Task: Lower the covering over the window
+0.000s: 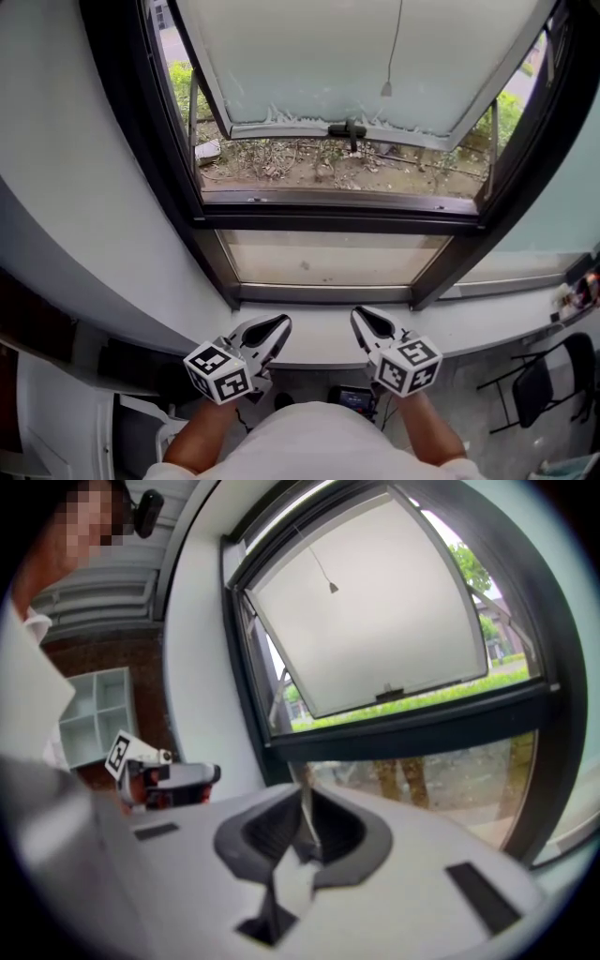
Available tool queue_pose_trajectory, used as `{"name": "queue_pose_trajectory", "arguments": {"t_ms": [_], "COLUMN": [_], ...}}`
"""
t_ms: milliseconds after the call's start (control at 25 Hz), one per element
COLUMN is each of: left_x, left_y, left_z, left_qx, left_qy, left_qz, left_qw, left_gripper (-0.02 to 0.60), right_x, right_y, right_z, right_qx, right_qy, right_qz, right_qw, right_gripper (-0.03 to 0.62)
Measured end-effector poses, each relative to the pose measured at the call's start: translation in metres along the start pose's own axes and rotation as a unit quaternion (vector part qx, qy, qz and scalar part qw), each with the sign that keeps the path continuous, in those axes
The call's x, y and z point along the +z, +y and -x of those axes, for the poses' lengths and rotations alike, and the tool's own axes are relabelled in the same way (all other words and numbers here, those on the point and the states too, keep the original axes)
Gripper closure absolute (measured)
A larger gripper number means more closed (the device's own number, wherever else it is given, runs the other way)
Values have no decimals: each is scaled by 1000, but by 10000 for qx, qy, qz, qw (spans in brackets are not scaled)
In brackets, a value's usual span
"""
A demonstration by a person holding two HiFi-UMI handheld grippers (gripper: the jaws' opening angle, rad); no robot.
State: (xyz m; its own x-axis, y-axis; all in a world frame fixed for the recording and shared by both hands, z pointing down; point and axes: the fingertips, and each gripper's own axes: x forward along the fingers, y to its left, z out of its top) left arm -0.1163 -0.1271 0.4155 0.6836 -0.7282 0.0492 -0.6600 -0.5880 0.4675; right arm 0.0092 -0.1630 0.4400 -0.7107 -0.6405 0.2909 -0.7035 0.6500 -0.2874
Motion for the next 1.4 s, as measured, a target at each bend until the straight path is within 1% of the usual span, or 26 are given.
{"name": "queue_pose_trajectory", "arguments": {"t_ms": [200,360,560,800,1040,1240,1400], "left_x": [8,14,28,61,104,142,157], "left_y": [0,-1,-3,1,-1,-4,-9], "left_z": [-15,-25,-39,-56,-71,-79,-90], "left_qx": [101,128,115,95,80,79,2], "left_qy": [-86,-85,-76,-162,-331,-589,-616], "left_qz": [-91,-239,-562,-960,-1508,-1731,-1921], "left_qw": [9999,9996,9983,9952,9880,9831,9794], "left_gripper": [558,558,558,558,558,558,558], "right_x": [17,31,59,103,159,209,239], "right_y": [-17,-24,-39,-57,-61,-54,-50], "right_z": [1,0,-2,-8,-12,-17,-20], "right_qx": [17,0,-60,-234,-361,-423,-477], "right_qy": [-26,-31,-167,-378,-697,-930,-1026], "right_qz": [219,626,1050,1526,2061,2516,2767], "right_qw": [9998,9980,9943,9873,9754,9624,9543], "right_gripper": [566,566,566,566,566,566,566]}}
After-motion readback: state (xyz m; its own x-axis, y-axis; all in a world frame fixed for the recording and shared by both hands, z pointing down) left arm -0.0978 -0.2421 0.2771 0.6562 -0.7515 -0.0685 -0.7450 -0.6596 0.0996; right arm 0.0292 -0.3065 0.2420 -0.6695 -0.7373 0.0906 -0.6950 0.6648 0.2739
